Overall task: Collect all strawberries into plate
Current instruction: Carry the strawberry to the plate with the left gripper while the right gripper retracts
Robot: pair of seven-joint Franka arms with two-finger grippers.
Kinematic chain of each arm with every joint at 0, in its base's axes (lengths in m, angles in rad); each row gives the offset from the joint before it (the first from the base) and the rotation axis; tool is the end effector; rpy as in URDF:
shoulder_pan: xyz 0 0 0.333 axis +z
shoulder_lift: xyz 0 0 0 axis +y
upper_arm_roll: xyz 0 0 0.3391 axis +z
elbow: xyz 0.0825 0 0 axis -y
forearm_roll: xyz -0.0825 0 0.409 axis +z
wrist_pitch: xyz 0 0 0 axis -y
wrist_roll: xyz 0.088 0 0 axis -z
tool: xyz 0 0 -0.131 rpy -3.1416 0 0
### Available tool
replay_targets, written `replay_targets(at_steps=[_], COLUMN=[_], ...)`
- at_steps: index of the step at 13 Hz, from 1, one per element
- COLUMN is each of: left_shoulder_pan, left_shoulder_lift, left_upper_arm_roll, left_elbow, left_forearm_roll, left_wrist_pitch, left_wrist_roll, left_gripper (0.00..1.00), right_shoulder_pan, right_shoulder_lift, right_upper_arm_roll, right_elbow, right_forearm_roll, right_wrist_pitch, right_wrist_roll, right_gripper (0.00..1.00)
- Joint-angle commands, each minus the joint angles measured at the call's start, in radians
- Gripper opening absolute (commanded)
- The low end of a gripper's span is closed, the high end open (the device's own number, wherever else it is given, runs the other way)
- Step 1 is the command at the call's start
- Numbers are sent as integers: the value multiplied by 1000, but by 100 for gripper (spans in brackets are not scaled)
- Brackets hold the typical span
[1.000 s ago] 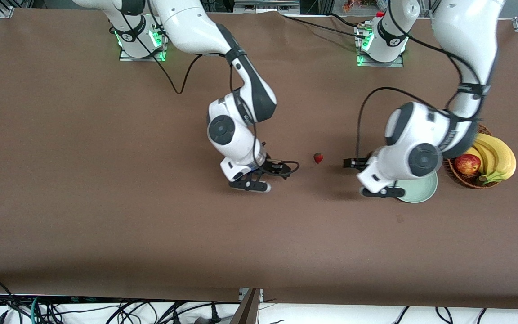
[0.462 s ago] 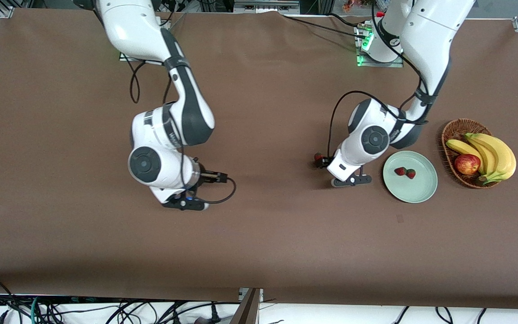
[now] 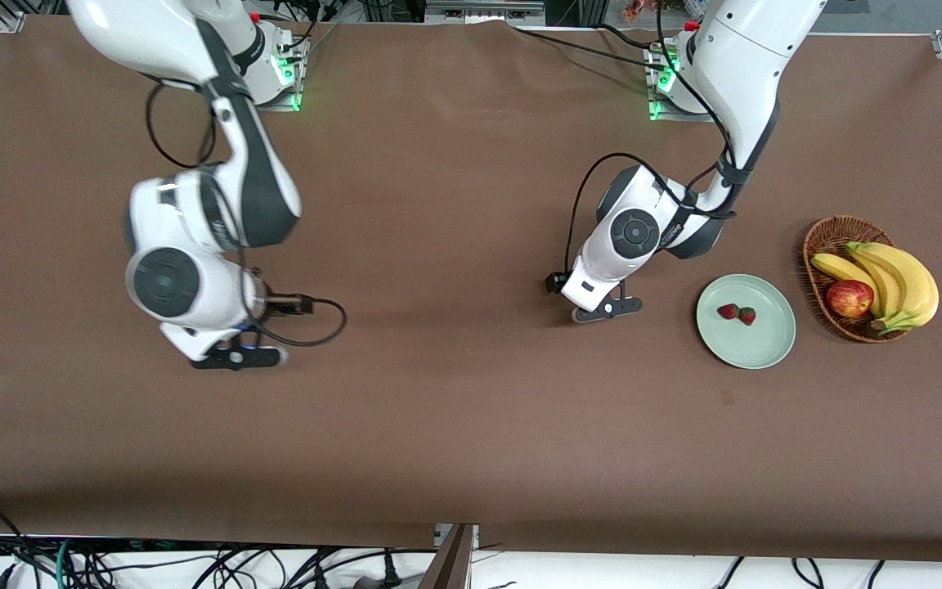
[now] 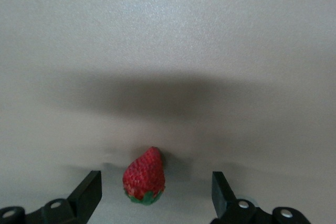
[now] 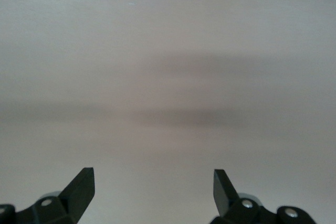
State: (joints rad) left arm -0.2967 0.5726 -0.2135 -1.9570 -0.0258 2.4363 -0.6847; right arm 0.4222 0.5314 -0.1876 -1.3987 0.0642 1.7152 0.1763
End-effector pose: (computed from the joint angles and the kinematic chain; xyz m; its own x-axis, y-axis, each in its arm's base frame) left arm 0.5526 -0.3092 0.1551 0.9653 0.2156 -0.1476 0.2246 -0.9733 0.0469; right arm 0.6858 0.1943 0.3750 0.9795 0.0500 -0.1950 0.0647 -0.9955 0.0696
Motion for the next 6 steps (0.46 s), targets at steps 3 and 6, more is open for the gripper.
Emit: replay_targets(at_steps=[3,6], left_shoulder_pan=[-1,5], left_shoulder_lift=[-3,-10], left_upper_arm_roll=[6,8], left_elbow=[-11,-11], left_forearm_roll=[-3,-2], left_wrist_pitch=[12,-3], left_wrist_roll=[10,14], left_gripper=[52,14], right_shoulder_pan=[-129,-186], right_shoulder_lift=[-235,-385], right_upper_arm_roll=[43,103], right_elbow=[-109,-135], right_forearm_roll=[-81,-101], right_wrist_pitch=[-146,-244], right_wrist_roll=[-139,-133], right_gripper=[100,100])
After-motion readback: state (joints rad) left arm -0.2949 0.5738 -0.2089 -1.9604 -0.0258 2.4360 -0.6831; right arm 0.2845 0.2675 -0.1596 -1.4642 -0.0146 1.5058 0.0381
